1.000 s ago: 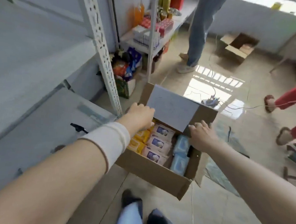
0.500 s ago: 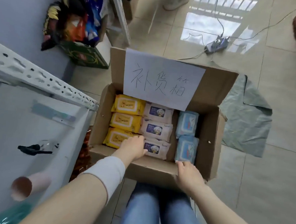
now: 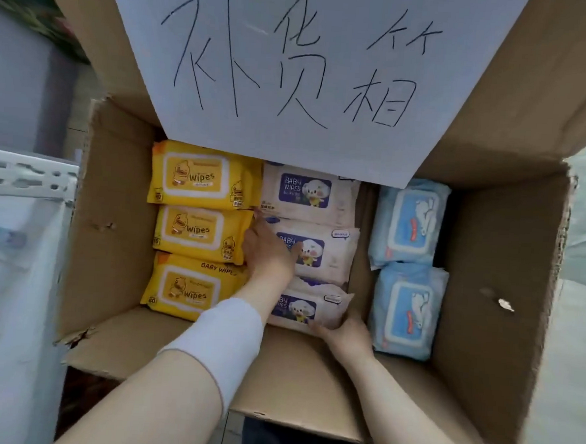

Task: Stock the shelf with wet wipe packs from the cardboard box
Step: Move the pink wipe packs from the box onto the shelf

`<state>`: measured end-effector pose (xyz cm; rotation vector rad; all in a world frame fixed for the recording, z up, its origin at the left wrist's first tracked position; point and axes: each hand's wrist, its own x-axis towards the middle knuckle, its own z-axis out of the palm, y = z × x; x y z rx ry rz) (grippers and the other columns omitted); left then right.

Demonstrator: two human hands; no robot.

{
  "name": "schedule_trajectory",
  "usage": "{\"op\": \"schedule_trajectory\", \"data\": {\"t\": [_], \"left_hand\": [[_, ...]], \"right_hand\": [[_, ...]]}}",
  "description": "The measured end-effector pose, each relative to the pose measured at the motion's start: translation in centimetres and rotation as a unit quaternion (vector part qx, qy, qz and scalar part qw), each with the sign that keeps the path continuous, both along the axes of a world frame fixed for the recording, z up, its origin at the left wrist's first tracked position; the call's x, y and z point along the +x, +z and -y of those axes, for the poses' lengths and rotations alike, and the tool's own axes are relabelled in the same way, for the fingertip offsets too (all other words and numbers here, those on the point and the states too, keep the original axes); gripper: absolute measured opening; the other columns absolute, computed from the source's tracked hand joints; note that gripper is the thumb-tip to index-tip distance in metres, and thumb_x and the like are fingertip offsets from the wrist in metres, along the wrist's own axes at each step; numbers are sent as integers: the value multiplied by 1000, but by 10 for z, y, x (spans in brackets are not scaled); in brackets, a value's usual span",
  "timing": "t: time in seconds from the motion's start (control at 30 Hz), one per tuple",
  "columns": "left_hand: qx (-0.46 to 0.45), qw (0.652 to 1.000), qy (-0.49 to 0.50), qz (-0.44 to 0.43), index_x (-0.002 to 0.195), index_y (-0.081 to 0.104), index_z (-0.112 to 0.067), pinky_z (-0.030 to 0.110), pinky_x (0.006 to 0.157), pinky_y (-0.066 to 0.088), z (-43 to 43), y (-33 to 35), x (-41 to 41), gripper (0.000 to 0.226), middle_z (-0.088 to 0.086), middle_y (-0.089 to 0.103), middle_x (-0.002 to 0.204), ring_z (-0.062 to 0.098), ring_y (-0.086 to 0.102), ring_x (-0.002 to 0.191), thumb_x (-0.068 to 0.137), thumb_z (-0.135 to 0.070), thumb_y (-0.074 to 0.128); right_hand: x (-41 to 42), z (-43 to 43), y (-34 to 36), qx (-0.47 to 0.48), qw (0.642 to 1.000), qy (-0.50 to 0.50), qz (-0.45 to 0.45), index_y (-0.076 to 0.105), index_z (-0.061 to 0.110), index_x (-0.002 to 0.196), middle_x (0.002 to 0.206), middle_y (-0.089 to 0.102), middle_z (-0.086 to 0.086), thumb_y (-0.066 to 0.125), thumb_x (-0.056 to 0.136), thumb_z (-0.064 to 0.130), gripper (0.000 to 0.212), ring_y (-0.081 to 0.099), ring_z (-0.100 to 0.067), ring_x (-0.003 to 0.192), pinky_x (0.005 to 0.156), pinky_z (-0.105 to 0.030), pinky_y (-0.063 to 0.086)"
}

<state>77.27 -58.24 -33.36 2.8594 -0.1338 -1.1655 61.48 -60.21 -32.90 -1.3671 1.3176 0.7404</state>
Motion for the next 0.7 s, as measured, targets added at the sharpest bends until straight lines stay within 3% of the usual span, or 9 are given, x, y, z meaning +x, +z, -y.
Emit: {"op": "schedule_trajectory", "data": {"t": [0.17, 0.3, 0.43, 0.5, 0.57, 0.7], "left_hand": [[7, 1000, -4, -3, 143, 18, 2, 38, 111, 29, -1, -6, 13, 88, 18, 29, 148, 30, 30, 136, 83, -46, 61], [-9, 1000, 4, -16, 132, 37, 1, 38, 99, 43, -1, -10, 22, 73, 17, 47, 136, 31, 48, 123, 82, -46, 63], [48, 998, -21, -25, 132, 38, -1, 41, 106, 35, 3, -9, 18, 78, 18, 44, 137, 33, 40, 128, 80, -54, 61], [13, 998, 7, -56, 135, 36, -5, 41, 108, 33, 6, -10, 15, 78, 15, 41, 141, 33, 36, 131, 79, -50, 64], [-67, 992, 54, -87, 135, 40, -7, 42, 105, 39, 7, -11, 10, 72, 13, 46, 140, 30, 44, 128, 78, -40, 69], [-114, 986, 97, -69, 130, 43, -7, 36, 102, 41, 0, -13, 11, 72, 10, 51, 136, 28, 50, 123, 72, -34, 76]], "right_hand": [[6, -3, 4, 63, 992, -89, 58, 65, 10, 114, 114, 69, -7, 79, 73, 28, 47, 64, -20, 105, 91, -29, 49], [4, 3, 7, 73, 991, -89, 69, 66, 11, 108, 100, 68, 1, 77, 74, 26, 38, 64, -15, 92, 77, -22, 47], [-9, 12, 15, 91, 988, -73, 102, 66, 12, 111, 109, 70, -5, 75, 78, 22, 36, 65, -15, 94, 80, -20, 50], [-20, 20, 19, 85, 990, -62, 95, 65, 12, 112, 110, 69, -5, 73, 79, 22, 36, 63, -15, 94, 82, -22, 50], [-29, 29, 18, 84, 991, -62, 87, 62, 10, 118, 114, 68, -7, 73, 79, 20, 41, 62, -20, 103, 94, -34, 48], [-35, 37, 11, 86, 990, -80, 77, 58, 10, 122, 117, 66, -7, 75, 77, 18, 48, 61, -22, 107, 98, -38, 47]]}}
